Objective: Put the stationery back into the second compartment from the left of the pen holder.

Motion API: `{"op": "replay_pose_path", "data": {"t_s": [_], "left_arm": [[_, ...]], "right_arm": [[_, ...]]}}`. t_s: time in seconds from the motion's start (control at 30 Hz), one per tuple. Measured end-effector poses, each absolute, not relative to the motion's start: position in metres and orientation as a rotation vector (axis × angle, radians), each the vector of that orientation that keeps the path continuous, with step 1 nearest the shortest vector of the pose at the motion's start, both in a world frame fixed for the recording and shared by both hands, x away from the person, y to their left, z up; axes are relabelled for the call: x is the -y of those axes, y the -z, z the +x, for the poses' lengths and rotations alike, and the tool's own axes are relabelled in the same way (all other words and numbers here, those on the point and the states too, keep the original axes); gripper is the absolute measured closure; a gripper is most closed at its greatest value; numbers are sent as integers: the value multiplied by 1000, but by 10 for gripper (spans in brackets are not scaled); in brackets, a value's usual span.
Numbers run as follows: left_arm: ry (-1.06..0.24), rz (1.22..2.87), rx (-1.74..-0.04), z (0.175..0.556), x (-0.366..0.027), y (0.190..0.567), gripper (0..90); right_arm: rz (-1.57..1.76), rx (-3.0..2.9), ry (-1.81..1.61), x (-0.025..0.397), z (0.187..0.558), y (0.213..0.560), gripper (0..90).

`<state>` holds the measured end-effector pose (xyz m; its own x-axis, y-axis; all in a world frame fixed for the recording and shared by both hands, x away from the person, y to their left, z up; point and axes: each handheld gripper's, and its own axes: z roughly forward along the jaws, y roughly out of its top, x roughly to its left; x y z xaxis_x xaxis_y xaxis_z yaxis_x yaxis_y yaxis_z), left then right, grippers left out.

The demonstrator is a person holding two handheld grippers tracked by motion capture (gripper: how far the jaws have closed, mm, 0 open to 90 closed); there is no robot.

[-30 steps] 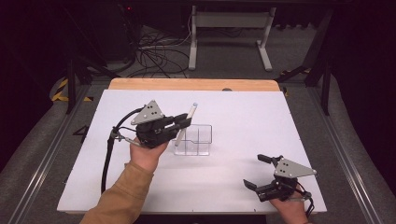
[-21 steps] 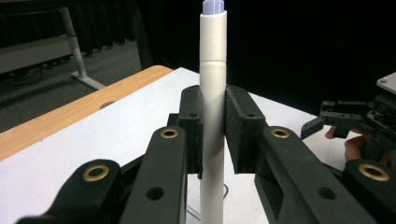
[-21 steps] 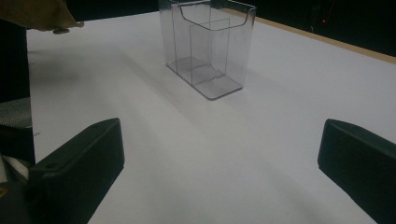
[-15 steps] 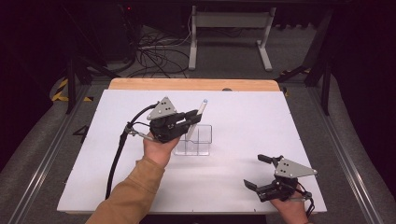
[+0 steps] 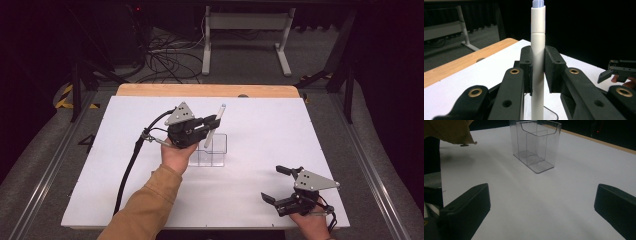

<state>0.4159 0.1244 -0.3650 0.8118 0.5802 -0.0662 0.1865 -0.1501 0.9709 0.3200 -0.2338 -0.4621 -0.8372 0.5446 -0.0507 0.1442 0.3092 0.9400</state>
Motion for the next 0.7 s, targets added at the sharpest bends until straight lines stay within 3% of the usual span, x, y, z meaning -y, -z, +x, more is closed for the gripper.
{"op": "replay_pose_path", "data": {"t_s": [0.7], "left_arm": [[-370,1755,-644,424,-125,383,780]], "right_arm": [[607,-2219,-1545,234,320,462,10]]}}
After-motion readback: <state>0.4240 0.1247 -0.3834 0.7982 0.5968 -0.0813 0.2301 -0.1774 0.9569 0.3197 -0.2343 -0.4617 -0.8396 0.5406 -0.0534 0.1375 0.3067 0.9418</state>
